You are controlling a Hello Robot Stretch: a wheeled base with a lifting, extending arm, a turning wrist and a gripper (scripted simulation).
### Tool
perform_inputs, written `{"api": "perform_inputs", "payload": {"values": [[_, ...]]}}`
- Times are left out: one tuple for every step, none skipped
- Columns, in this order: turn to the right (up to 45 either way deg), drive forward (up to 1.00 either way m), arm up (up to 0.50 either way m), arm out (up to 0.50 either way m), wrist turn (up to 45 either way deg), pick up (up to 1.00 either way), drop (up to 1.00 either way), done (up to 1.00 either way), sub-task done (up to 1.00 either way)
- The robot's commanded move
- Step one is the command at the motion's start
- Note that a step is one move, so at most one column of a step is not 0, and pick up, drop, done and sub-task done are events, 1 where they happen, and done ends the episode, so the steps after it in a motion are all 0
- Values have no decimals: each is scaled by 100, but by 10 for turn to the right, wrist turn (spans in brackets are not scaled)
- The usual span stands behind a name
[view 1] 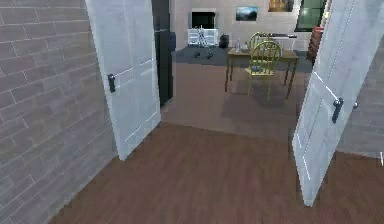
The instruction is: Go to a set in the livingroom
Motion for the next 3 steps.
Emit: {"api": "perform_inputs", "payload": {"values": [[0,100,0,0,0,0,0,0,0],[0,100,0,0,0,0,0,0,0],[0,100,0,0,0,0,0,0,0]]}}
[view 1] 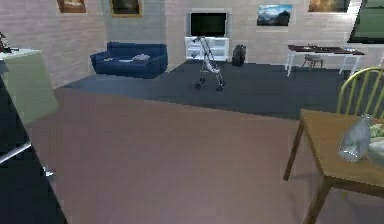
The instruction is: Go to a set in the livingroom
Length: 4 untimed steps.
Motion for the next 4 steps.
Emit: {"api": "perform_inputs", "payload": {"values": [[-30,0,0,0,0,0,0,0,0],[60,0,0,0,0,0,0,0,0],[0,60,0,0,0,0,0,0,0],[-330,0,0,0,0,0,0,0,0]]}}
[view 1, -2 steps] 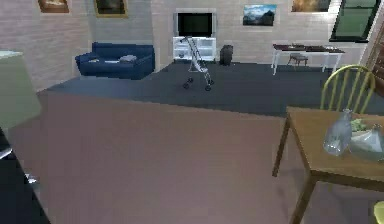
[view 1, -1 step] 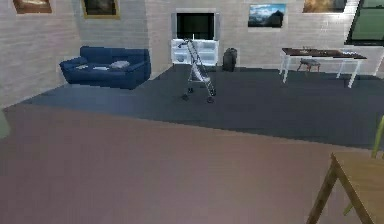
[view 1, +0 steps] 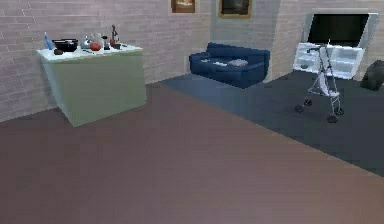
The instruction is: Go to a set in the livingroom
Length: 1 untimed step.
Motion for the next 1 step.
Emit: {"api": "perform_inputs", "payload": {"values": [[0,15,0,0,0,0,0,0,0]]}}
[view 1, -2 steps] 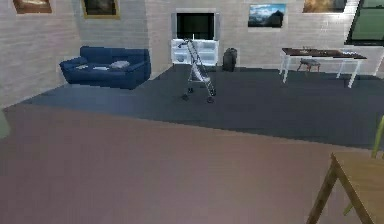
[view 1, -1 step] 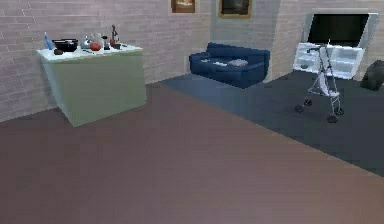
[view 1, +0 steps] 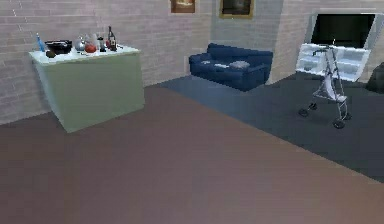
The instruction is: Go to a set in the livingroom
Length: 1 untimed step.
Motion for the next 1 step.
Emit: {"api": "perform_inputs", "payload": {"values": [[420,0,0,0,0,0,0,0,0]]}}
